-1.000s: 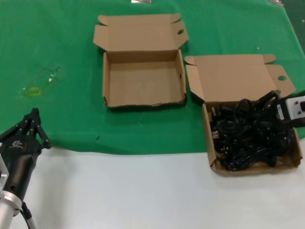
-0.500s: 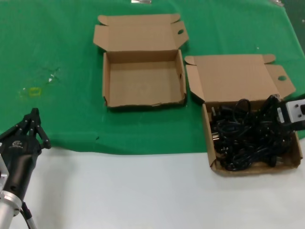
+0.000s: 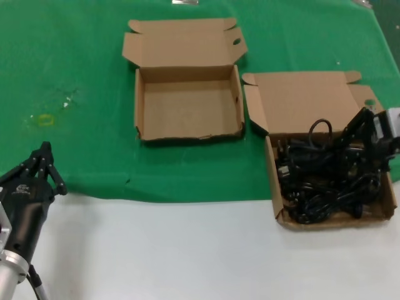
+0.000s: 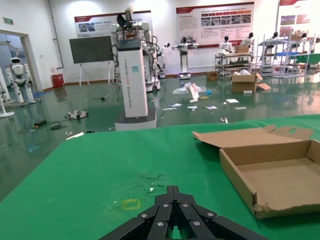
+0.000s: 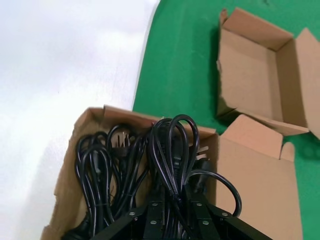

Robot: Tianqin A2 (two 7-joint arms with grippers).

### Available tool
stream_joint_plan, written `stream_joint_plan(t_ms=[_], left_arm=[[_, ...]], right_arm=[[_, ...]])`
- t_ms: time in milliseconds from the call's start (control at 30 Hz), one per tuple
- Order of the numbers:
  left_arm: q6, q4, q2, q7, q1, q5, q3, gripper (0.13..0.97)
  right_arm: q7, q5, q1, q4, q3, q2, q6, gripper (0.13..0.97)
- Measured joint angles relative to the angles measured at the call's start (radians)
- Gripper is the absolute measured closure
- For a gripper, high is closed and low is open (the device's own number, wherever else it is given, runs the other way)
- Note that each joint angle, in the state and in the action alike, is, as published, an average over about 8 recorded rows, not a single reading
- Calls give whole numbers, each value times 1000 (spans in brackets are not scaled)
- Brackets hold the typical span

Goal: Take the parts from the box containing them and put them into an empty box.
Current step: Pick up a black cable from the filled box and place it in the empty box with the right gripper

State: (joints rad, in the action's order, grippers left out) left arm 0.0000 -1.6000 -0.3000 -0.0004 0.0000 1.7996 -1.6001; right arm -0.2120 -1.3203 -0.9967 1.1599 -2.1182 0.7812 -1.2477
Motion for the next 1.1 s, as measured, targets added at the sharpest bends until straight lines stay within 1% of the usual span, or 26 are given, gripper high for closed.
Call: stream_joint_plan(t_ms=[233, 433, 600, 867, 1100], left_arm=[[0, 0, 0, 0, 0, 0, 0, 953], [0, 0, 0, 0, 0, 0, 0, 953], [0, 0, 0, 0, 0, 0, 0, 953], [0, 0, 0, 0, 0, 0, 0, 953], [0, 0, 0, 0, 0, 0, 0, 953]], right_arm=[[111, -20, -46, 46, 15, 12, -71, 883], [156, -25, -75, 48, 24, -11, -68, 884], [151, -18, -88, 31, 26, -53, -23, 884], [128, -3, -87, -1, 24, -141, 87, 884], [90, 11, -98, -87, 2, -240, 166, 884]])
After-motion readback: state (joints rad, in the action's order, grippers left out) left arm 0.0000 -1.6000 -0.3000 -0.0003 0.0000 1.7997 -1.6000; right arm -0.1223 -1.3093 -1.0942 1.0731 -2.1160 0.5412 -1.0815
